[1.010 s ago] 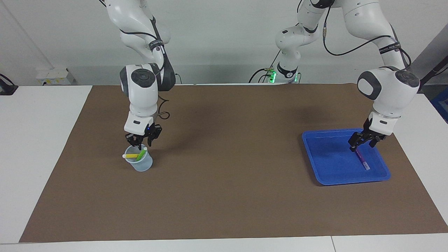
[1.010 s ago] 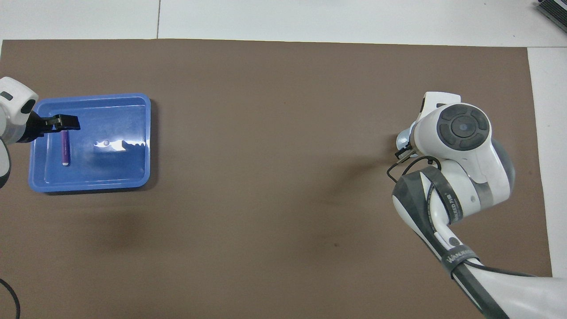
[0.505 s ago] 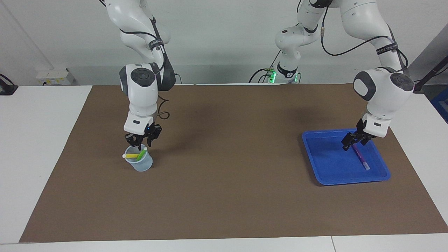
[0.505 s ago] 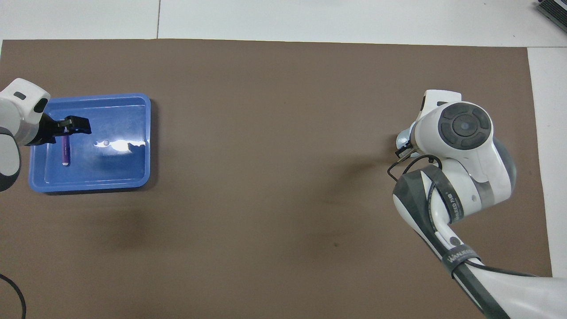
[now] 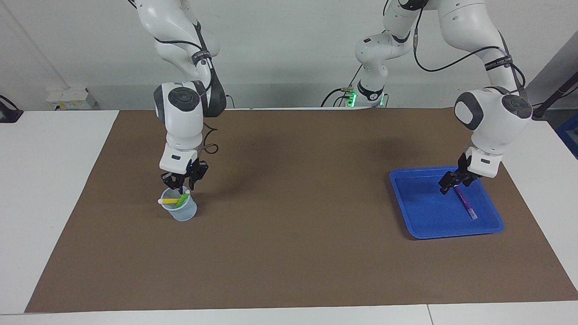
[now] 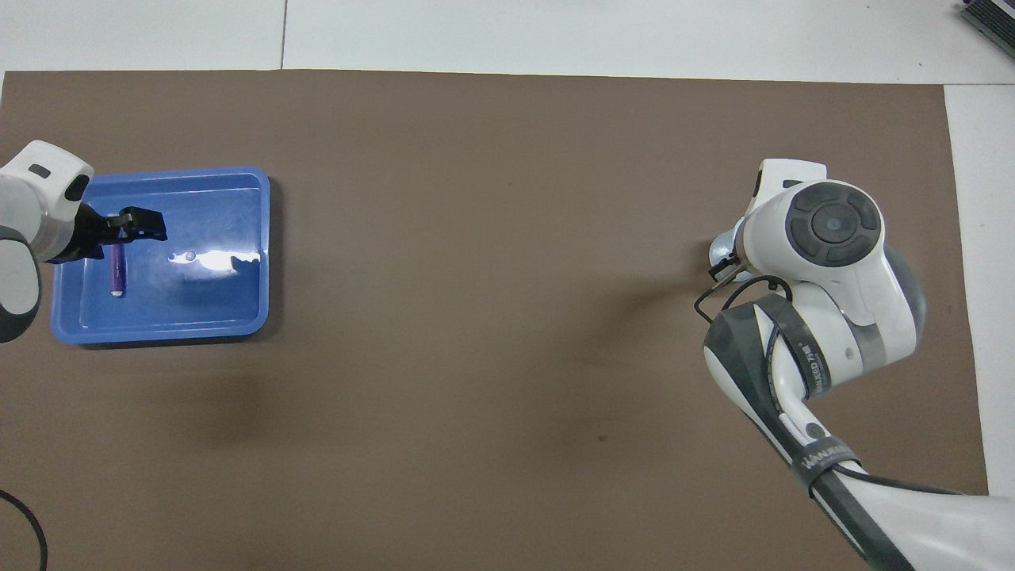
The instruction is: Right arm passes pens to left for tray arrangement
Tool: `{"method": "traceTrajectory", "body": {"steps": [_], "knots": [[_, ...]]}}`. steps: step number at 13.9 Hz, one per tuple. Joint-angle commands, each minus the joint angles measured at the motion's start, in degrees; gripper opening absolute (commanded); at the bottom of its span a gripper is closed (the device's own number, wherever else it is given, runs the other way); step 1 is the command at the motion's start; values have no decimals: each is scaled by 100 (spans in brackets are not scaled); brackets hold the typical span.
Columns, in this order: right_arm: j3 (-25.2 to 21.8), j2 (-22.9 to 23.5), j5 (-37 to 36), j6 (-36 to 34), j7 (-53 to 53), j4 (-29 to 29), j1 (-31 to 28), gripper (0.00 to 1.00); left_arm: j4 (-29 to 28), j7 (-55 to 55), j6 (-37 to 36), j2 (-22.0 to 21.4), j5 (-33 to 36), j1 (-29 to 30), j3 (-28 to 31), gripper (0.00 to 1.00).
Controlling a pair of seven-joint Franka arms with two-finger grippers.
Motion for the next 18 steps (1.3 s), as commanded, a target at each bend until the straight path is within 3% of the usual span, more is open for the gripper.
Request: {"method": "traceTrajectory", "body": {"steps": [1,5,6,10,18], "knots": [[14,122,-124,144,-132,58,-73,30,-47,-141,-96,-102,47,-76,63,100],[14,131,-124,162,-176,67,-108,29,-47,-150,-105,-102,47,-85,54,100],[14,131,-124,205,-168,67,-108,35,-47,-202,-105,-110,47,-128,63,100],[14,149,-124,285,-167,84,-90,39,-38,-264,-175,-119,47,-129,63,100],[14,149,-124,267,-176,102,-82,28,-47,-317,-157,-119,47,-155,63,100]]}}
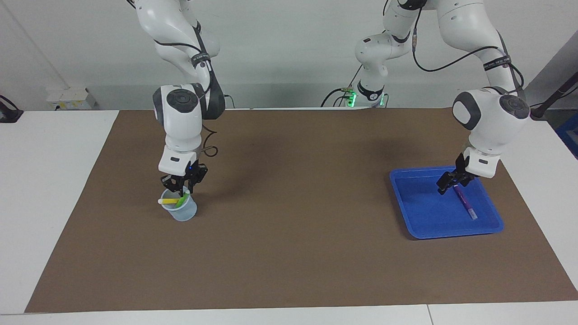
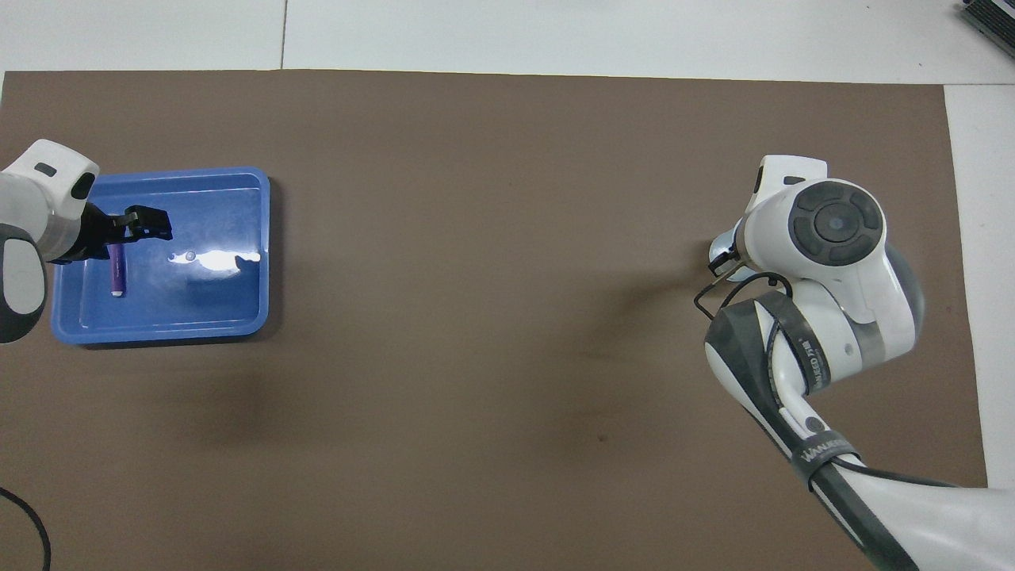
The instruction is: Right arm passes pens to left for tray arrangement
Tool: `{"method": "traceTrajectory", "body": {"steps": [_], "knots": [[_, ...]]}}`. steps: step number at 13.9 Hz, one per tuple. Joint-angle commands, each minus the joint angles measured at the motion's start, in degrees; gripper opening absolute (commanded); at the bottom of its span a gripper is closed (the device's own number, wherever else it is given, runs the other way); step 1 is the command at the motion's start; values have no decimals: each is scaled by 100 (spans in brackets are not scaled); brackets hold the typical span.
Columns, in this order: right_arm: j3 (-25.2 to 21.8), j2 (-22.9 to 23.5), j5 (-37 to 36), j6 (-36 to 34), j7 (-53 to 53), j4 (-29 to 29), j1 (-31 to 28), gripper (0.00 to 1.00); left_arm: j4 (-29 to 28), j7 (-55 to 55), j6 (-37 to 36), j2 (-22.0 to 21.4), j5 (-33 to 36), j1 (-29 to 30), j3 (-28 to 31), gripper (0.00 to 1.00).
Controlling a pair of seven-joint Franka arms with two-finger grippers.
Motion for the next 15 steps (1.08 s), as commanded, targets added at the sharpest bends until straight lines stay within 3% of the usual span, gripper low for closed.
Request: {"method": "traceTrajectory", "body": {"steps": [1,5,8,15], "knots": [[17,73,-112,68,-154,79,-43,27,-47,-121,-118,-106,47,-83,65,100],[17,73,-121,77,-163,70,-52,26,-47,-121,-118,-106,47,-83,65,100],[17,82,-112,164,-163,70,-52,41,-30,-121,-249,-106,47,-92,56,100],[17,178,-121,103,-93,184,71,42,14,-113,-382,-115,38,-83,56,100]]}}
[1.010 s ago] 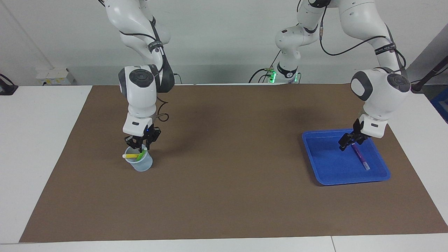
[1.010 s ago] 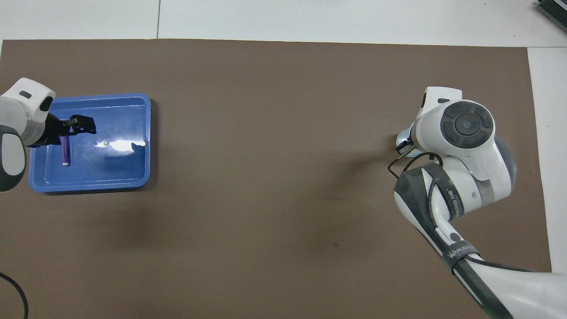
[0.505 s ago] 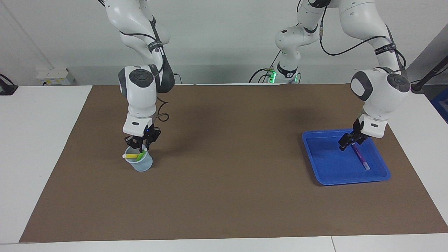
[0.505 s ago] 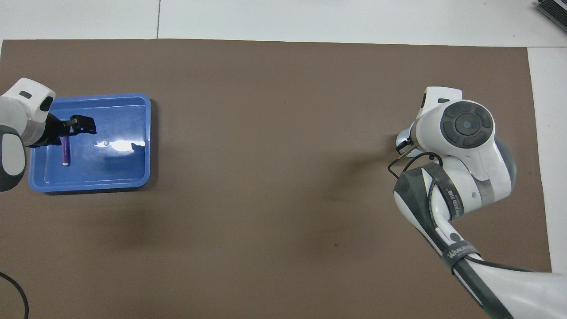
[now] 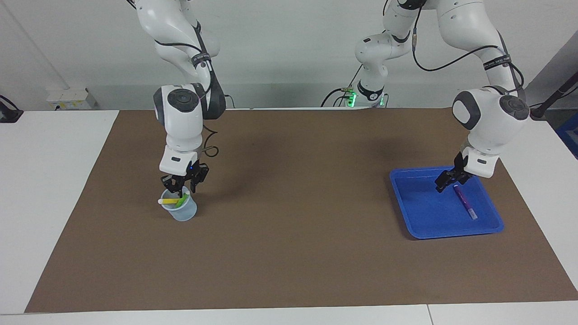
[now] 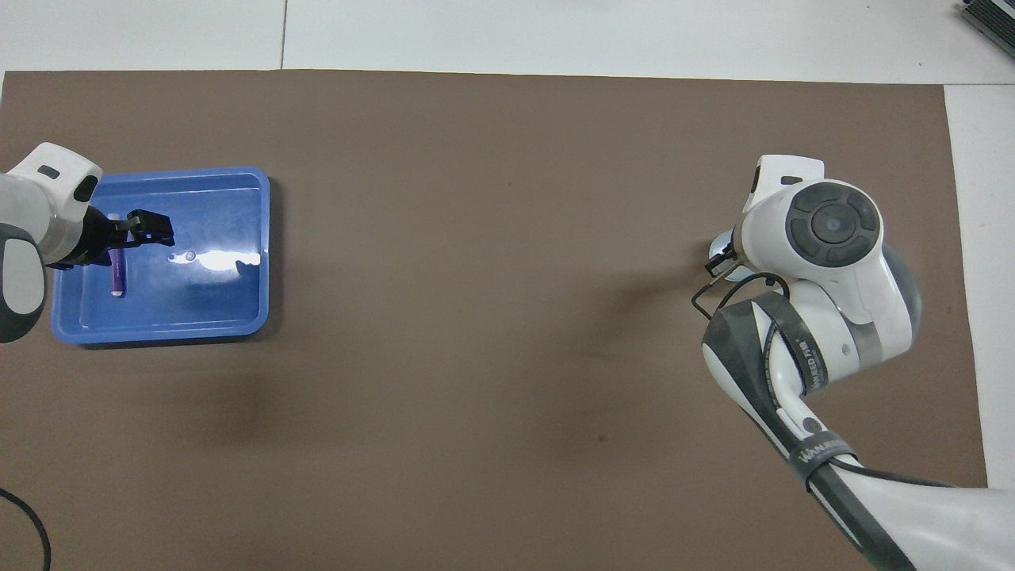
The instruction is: Right arm passes pens to left for tray arrangement
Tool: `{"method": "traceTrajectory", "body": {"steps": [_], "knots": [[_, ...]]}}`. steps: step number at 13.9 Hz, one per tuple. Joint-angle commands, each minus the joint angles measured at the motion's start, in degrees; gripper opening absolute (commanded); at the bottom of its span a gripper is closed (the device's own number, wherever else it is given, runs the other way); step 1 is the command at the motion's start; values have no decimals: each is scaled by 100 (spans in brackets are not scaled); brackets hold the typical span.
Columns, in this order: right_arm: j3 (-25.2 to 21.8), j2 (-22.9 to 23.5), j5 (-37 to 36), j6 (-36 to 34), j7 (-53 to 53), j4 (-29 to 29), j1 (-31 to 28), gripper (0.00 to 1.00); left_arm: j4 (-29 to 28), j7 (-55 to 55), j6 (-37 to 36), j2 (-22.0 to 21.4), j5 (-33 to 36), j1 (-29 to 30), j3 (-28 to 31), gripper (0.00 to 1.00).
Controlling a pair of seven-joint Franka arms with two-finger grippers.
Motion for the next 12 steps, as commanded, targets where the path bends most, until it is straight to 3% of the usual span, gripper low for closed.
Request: {"method": "traceTrajectory", "body": {"steps": [1,12], "knots": [[11,271,-129,30,-90,291,81,42,8,-93,-169,-92,38,-69,56,100],[11,307,-402,-646,-117,591,72,42,8,-23,-380,-144,38,-34,65,100]]}}
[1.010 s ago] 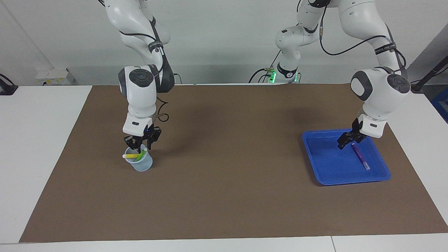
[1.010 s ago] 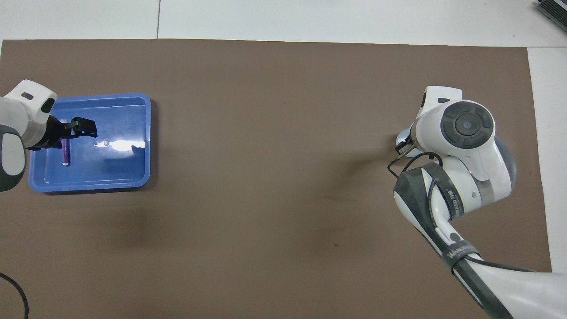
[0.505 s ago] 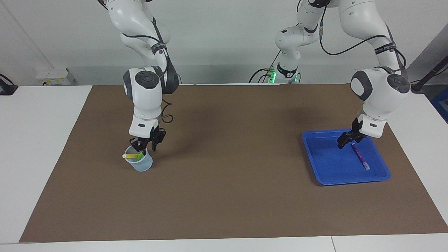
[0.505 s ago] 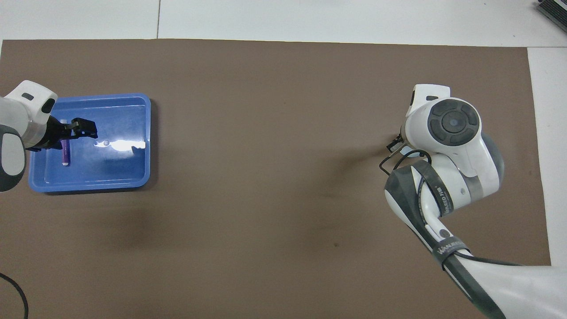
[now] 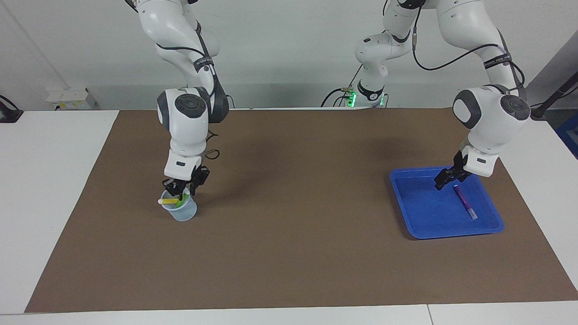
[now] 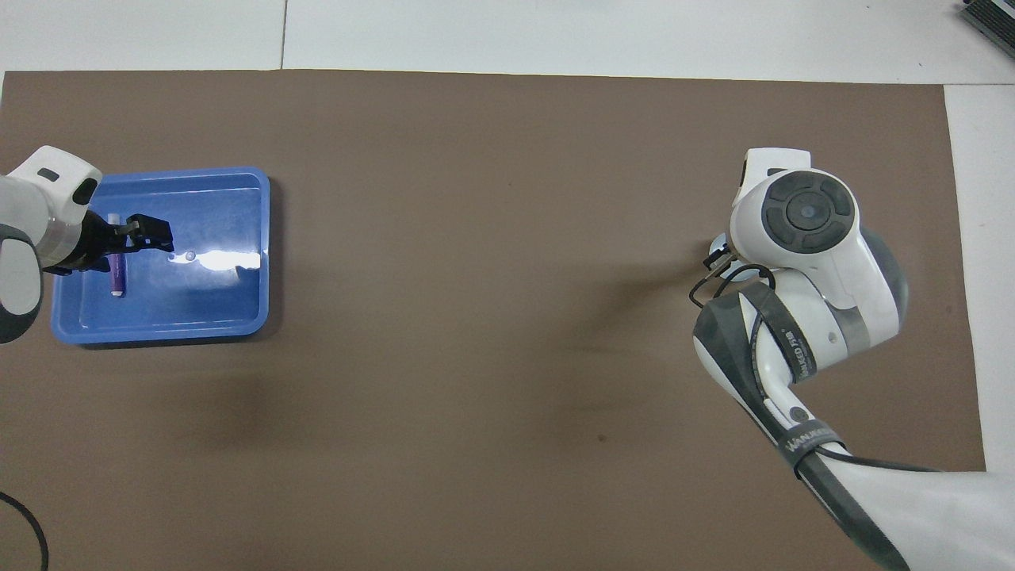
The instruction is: Right arm passes pens to left for tray arrangement
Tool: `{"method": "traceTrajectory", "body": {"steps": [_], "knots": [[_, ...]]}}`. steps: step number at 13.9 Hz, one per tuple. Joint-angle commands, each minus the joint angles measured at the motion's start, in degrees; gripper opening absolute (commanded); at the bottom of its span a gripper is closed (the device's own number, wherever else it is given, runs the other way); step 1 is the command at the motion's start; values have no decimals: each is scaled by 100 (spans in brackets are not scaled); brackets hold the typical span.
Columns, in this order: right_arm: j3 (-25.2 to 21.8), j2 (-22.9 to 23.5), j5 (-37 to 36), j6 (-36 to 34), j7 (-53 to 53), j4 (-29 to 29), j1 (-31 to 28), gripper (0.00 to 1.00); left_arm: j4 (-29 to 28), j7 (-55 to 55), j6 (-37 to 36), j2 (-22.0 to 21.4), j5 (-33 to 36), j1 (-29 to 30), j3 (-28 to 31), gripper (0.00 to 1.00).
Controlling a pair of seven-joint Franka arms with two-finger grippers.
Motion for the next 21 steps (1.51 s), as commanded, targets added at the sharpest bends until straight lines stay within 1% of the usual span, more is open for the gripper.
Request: {"method": "traceTrajectory", "body": {"steps": [1,8,9,12,14,21], "knots": [[40,98,-73,-241,-108,228,-21,42,6,-13,-163,-101,47,-34,55,100],[49,169,-46,-109,-82,210,-21,41,6,-74,-110,-92,38,-60,55,100],[40,169,-46,-109,-82,210,-21,40,6,-83,-102,-92,38,-69,46,100],[49,160,-29,-109,-82,210,-21,33,6,-83,-93,-92,38,-69,46,100],[49,169,-29,-109,-82,210,-21,31,6,-75,-101,-92,47,-69,46,100],[49,169,-11,14,-82,175,-48,31,-2,-92,-93,-92,47,-113,46,100]]}}
